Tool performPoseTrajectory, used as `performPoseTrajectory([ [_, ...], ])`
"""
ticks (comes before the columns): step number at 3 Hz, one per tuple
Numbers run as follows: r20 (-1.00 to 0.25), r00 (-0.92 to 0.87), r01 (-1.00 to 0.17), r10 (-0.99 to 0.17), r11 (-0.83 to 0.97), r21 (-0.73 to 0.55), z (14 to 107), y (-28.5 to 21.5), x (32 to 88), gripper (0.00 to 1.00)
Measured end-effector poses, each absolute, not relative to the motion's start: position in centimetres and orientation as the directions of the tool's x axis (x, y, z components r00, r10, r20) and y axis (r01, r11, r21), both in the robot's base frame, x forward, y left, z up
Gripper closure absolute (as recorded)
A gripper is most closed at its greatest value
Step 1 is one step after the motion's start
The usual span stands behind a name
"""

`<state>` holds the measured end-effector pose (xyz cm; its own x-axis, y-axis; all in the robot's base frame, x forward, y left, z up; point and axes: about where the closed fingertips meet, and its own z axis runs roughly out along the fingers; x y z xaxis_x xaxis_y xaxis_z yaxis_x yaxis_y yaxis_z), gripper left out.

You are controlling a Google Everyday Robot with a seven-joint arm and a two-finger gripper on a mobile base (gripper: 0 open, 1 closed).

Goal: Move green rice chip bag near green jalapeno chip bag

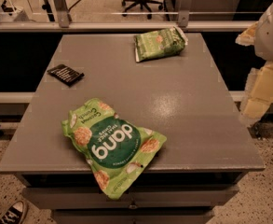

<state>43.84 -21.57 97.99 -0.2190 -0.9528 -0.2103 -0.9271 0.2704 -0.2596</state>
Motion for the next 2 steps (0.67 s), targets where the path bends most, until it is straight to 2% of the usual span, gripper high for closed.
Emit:
performPoseTrajectory([
  [1, -0.211, -0.219, -0.927, -0.953, 0.270, -0.260, 98.0, -21.6, 43.8, 0.00],
  [2, -0.275, -0.204, -0.938, -0.940, 0.268, -0.219, 96.1, -18.3, 43.8, 0.00],
])
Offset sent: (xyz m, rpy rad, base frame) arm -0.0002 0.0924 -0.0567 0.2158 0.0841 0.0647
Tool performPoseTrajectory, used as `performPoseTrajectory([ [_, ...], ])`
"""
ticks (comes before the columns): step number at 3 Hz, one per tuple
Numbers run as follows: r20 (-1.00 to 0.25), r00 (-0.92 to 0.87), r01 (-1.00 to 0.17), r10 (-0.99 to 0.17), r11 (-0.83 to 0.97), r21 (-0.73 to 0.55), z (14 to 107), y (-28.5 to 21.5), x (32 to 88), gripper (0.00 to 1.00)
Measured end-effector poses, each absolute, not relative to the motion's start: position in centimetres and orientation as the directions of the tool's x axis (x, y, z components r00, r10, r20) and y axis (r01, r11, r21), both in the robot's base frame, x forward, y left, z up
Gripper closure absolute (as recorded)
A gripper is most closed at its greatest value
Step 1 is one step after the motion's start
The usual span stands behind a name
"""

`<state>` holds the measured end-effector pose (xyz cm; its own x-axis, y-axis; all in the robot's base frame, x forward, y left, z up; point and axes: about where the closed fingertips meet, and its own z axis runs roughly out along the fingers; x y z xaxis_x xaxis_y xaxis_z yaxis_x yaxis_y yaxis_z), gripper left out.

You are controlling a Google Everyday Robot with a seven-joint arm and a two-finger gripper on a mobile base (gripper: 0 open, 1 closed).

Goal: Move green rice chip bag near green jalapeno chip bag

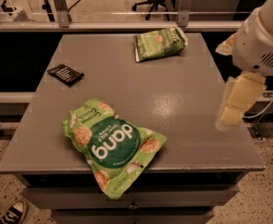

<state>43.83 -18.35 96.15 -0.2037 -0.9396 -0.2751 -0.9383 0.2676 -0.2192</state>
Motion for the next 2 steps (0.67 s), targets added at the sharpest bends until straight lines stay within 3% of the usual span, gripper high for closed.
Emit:
performPoseTrajectory([
  [2, -0.522, -0.190, -0.969, -0.831, 0.245, -0.039, 90.4, -7.2, 44.1, 0.00],
])
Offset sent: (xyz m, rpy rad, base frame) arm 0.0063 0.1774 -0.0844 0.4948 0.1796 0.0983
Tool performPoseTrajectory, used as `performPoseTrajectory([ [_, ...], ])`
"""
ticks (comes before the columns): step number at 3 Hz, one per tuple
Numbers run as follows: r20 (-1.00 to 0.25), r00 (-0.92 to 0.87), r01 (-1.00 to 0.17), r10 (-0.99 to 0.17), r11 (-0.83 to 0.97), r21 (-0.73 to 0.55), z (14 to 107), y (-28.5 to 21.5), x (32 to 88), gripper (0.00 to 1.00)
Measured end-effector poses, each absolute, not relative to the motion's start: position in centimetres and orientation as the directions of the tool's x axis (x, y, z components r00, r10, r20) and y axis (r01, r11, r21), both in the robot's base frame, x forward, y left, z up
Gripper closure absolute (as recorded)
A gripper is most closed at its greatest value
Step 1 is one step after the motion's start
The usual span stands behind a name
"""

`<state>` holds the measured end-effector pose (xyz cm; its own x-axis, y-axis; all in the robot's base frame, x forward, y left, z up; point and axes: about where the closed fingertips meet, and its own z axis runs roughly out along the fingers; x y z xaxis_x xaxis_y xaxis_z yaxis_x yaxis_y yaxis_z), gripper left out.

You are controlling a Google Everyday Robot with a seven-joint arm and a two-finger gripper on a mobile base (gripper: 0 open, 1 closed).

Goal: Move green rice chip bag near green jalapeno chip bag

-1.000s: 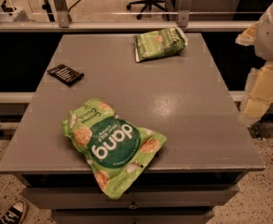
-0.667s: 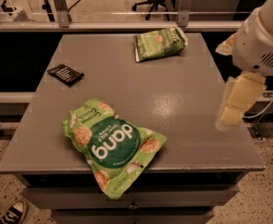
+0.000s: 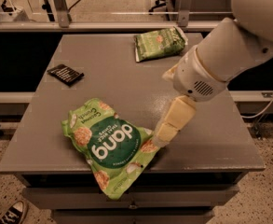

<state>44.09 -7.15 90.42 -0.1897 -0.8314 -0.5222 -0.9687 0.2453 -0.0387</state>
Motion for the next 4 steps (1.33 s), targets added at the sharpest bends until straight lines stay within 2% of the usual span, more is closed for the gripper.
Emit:
performPoseTrajectory([
  [1, -0.607, -0.187, -0.975, -0.772, 0.222, 0.018, 88.6, -2.8, 43.8, 0.00],
  [2, -0.659, -0.203, -0.974, -0.724, 0.216, 0.063, 86.4, 0.4, 43.4, 0.18],
  [4, -0.689, -0.259, -0.960, -0.677, 0.259, 0.107, 84.2, 1.2, 43.6, 0.64],
])
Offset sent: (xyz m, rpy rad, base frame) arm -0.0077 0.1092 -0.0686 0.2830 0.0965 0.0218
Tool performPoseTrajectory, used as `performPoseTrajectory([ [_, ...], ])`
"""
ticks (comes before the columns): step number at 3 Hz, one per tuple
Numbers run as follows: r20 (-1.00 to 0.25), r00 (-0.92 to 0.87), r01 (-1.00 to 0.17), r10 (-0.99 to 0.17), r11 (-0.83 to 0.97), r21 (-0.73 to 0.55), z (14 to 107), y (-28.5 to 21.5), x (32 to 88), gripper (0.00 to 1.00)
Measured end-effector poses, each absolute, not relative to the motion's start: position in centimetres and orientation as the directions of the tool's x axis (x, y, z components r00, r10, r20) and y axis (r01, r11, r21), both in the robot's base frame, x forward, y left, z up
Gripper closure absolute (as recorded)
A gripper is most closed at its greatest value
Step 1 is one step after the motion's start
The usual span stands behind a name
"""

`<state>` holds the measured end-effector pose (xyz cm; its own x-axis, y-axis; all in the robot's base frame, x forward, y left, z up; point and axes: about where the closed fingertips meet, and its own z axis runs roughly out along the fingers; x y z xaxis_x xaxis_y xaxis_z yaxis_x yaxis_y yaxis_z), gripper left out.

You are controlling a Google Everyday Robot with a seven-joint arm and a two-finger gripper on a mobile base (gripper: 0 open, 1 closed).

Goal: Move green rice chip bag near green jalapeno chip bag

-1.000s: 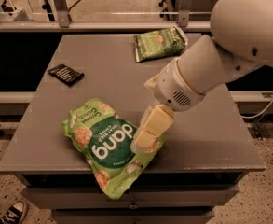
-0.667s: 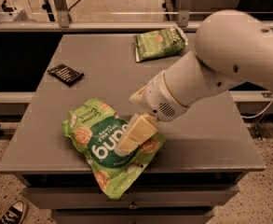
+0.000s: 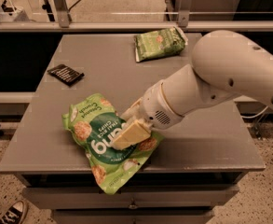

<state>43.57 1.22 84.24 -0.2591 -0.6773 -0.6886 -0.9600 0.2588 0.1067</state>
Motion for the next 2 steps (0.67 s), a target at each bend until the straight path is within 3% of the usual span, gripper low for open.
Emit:
performPoseTrajectory([
  [1, -0.683, -0.276, -0.948, -0.676, 0.307, 0.080, 85.7, -1.1, 44.3, 0.87],
  [2, -0.654, -0.273, -0.924, -0.706, 0.380, -0.025, 89.8, -6.4, 45.5, 1.00],
])
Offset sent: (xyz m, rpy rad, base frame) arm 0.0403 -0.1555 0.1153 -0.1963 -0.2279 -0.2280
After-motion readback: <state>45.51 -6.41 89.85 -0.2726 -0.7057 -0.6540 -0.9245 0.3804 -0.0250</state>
